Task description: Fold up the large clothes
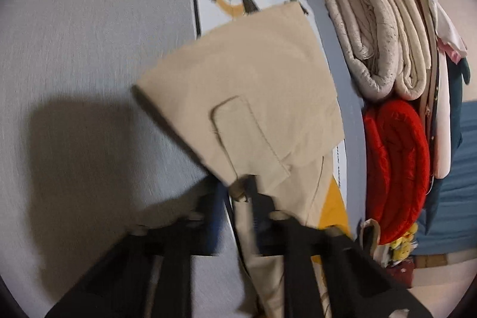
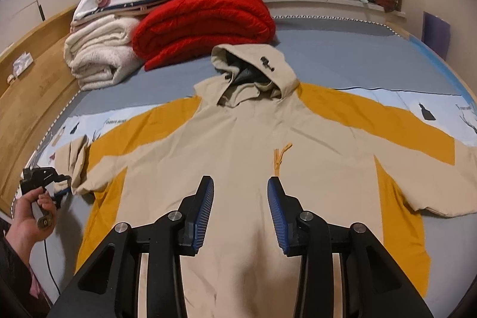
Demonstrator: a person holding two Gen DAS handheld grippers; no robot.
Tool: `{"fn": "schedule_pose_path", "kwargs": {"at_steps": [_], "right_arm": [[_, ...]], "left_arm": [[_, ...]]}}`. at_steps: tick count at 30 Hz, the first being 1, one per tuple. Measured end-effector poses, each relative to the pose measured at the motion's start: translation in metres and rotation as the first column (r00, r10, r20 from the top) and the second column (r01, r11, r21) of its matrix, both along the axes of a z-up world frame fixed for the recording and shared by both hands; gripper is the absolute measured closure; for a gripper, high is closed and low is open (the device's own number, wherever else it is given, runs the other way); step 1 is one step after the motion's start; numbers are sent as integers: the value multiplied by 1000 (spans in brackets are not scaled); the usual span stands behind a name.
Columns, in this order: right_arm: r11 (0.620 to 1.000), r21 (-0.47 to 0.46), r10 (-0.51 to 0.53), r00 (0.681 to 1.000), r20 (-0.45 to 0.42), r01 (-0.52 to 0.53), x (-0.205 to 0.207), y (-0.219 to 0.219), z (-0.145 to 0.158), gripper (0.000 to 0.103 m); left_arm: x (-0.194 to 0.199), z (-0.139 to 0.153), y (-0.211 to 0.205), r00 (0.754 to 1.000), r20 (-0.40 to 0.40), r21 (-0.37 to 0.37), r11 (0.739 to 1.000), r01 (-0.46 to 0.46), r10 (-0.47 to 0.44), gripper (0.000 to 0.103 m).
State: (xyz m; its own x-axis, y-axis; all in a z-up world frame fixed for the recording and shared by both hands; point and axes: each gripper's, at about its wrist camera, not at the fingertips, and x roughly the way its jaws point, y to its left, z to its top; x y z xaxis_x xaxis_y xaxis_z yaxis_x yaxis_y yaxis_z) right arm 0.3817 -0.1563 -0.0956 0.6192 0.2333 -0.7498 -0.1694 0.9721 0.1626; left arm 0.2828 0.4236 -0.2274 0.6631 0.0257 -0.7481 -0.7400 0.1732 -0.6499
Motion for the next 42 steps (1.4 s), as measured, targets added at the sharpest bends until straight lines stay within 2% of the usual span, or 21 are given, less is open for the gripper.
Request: {"fn": "schedule_pose_path", "kwargs": {"at_steps": [4,6,8,12,13,15,17,21,22,26,27,28,30,31,32,34,36,37,39,40,42], "right_arm": [[1000,-5,4,1000,-4,-4,0,3,-3,64],[1000,-11,6,1000,-2,-6,0,6,-3,64],[1000,-16,11,1000,2,-11,-1,7,-2,64],[1000,-16,23,1000,13,-23,-3,8,3,64],[1000,-17,25,1000,16,-24,-4,8,4,64],[1000,-15,26,1000,17,-25,-4,6,5,64],[1000,-8,24,1000,19,-24,-4,5,7,64],[1000,12,15,999,28,-15,-3,0,15,64],[1000,16,13,999,30,-14,-3,-1,17,64],[999,39,5,1000,27,-6,-3,-8,23,64],[999,42,4,1000,26,-5,-3,-10,24,64],[999,44,4,1000,24,-5,-3,-12,25,64],[999,49,-1,1000,16,0,-1,-16,25,64],[998,56,-7,1000,10,7,0,-20,25,64],[998,62,-17,1000,2,17,1,-23,23,64],[997,73,-35,999,-21,37,4,-30,20,64],[995,86,-48,998,-48,52,9,-35,15,64],[994,91,-52,997,-59,57,9,-37,13,64],[992,99,-65,995,-82,73,11,-40,7,64],[992,99,-71,993,-93,80,12,-41,4,64],[992,93,-76,990,-119,87,16,-40,-3,64]], "left_arm": [[1,37,-2,998,-65,214,976,34,-20,103],[7,65,-8,996,-68,319,945,69,-50,103],[12,86,-15,994,-71,386,917,102,-81,103],[27,133,-42,979,-131,568,798,202,-155,103],[32,148,-55,972,-135,613,754,236,-194,103],[40,171,-76,953,-136,668,686,290,-271,103],[51,196,-109,911,-154,722,586,368,-382,103],[72,229,-179,773,-195,748,418,515,-604,103],[78,235,-201,728,-206,750,372,547,-654,103],[98,245,-301,504,-240,738,181,650,-830,103],[101,243,-333,432,-241,728,132,673,-869,103],[102,242,-352,388,-236,719,109,687,-891,103],[103,236,-404,271,-206,688,58,723,-940,103],[103,231,-423,228,-187,667,47,744,-956,103],[105,226,-438,190,-173,636,37,770,-966,103],[105,217,-457,133,-172,575,11,818,-976,103],[95,222,-456,151,-183,591,14,806,-971,101],[87,225,-449,181,-191,602,30,798,-965,97],[72,226,-430,264,-223,611,77,788,-938,73],[57,222,-416,340,-256,618,117,778,-905,70],[41,209,-392,435,-325,624,155,766,-840,69]]}}
